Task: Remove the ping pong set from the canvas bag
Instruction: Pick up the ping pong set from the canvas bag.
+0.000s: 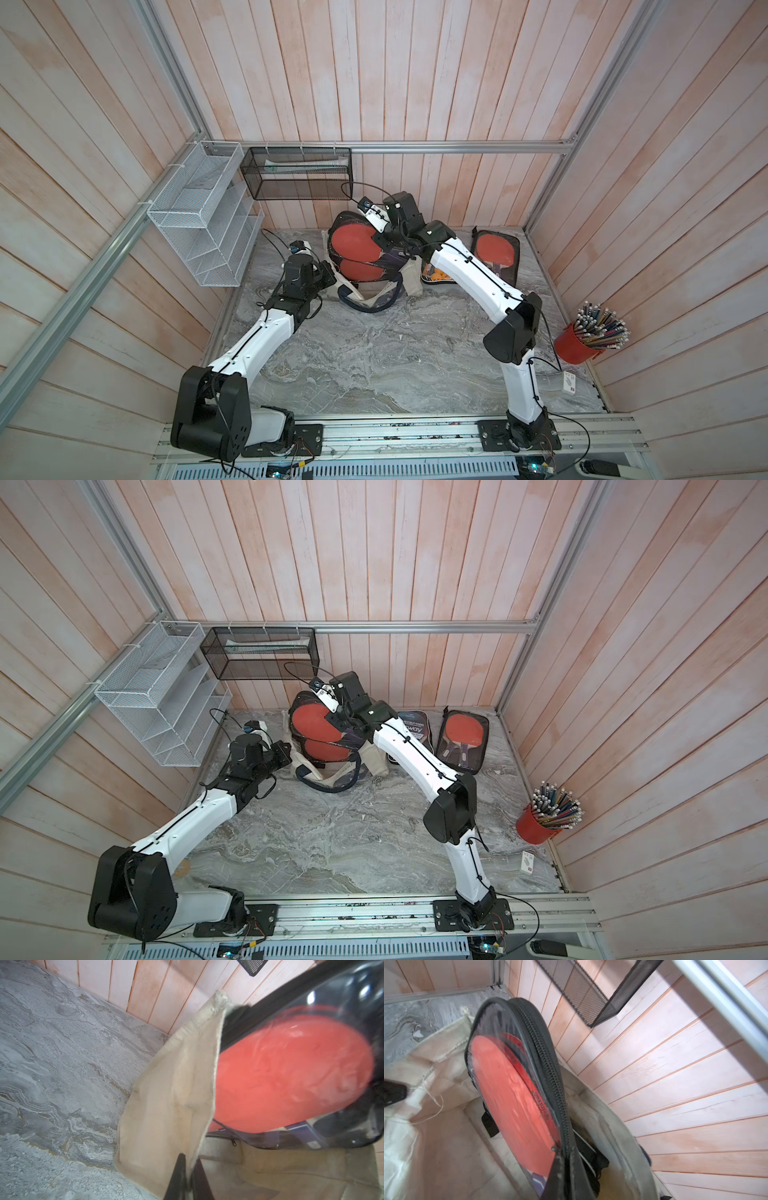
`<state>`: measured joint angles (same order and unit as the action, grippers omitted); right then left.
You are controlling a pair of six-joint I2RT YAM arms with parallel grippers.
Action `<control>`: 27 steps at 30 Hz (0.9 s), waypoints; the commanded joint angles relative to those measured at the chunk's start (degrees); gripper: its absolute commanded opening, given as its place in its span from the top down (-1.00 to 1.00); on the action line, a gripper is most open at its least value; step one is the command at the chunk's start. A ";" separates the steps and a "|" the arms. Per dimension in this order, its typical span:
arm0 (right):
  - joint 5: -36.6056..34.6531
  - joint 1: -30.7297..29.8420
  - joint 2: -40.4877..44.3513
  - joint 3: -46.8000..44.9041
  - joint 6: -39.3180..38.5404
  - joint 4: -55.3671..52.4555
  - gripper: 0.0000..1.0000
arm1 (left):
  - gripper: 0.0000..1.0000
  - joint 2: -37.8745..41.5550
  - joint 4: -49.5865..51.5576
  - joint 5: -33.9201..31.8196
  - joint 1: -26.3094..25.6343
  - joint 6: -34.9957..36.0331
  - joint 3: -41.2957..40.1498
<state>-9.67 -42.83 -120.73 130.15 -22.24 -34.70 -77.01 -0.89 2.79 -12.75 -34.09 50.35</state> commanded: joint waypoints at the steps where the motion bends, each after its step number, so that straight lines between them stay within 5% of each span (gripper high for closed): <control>1: -4.65 0.11 2.33 4.92 1.92 3.36 1.00 | 1.00 -0.42 1.77 0.31 0.23 0.60 0.94; 16: -15.80 1.32 12.63 9.70 5.63 7.99 1.00 | 1.00 -0.68 1.41 0.64 0.19 0.60 1.27; 27: -28.83 1.87 33.13 -12.91 12.08 10.91 1.00 | 1.00 -0.81 1.02 0.97 0.16 0.68 1.59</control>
<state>-32.38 -41.30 -92.75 120.79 -14.02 -29.12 -77.06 -0.86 3.07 -12.75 -34.09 50.57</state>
